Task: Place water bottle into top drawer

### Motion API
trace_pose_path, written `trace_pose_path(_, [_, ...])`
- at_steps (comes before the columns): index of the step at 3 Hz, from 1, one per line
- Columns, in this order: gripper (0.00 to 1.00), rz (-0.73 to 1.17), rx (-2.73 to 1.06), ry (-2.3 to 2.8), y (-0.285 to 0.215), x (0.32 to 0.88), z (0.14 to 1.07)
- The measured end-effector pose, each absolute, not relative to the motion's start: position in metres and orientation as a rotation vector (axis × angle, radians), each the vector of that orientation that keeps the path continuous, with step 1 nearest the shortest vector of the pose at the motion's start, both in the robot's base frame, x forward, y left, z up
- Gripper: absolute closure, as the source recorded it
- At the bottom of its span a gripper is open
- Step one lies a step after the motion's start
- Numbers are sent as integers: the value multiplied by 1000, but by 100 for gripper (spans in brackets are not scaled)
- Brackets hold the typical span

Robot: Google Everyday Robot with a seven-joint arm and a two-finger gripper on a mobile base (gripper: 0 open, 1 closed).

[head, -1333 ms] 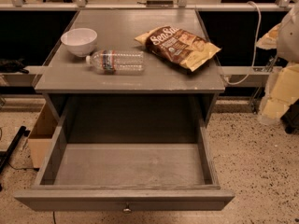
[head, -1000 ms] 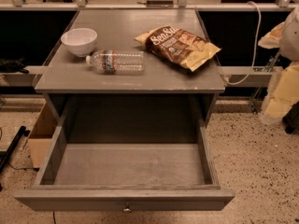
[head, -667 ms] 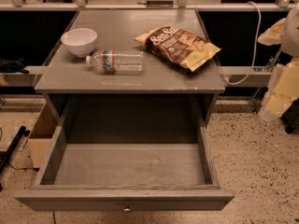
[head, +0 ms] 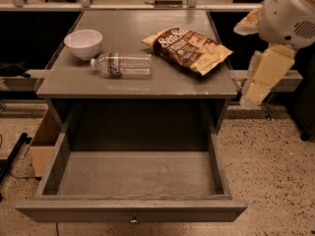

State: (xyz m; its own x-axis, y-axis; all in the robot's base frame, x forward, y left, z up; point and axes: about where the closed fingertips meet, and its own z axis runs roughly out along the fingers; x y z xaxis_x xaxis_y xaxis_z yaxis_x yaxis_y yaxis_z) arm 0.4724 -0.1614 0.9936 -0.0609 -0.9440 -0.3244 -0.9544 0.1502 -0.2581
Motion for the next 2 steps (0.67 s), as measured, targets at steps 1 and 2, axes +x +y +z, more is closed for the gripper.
trace_pose_path(1, [0,101,-1871,1931,-122,484,995])
trace_pose_path(2, [0,111,-1914,1870,-103,483,994])
